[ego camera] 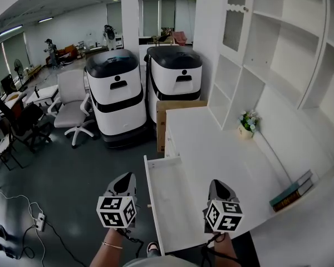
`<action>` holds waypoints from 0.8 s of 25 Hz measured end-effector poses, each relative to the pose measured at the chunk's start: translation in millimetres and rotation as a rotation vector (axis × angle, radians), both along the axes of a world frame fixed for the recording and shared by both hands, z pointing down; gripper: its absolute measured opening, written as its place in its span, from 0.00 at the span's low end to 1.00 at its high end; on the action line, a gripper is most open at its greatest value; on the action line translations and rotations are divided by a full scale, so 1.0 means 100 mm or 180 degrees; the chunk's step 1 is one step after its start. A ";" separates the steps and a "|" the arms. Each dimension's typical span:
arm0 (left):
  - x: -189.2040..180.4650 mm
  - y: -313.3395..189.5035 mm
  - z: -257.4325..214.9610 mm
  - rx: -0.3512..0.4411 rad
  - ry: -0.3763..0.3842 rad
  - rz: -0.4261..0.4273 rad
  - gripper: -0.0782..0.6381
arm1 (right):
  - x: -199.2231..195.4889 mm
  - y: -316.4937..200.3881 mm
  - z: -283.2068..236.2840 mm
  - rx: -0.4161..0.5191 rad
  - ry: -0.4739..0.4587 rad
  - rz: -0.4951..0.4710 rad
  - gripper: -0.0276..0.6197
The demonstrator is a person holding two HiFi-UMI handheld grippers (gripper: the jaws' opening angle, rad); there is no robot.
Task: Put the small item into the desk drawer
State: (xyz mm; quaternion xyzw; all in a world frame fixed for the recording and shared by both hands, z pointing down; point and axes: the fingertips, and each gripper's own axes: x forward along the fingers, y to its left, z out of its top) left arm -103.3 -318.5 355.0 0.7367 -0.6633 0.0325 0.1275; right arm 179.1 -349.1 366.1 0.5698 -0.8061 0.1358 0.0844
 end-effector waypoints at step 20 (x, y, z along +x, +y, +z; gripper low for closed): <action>-0.04 0.01 0.07 -0.0066 -0.0030 -0.0026 0.11 | -0.03 -0.02 0.09 -0.0102 0.0082 -0.0011 0.05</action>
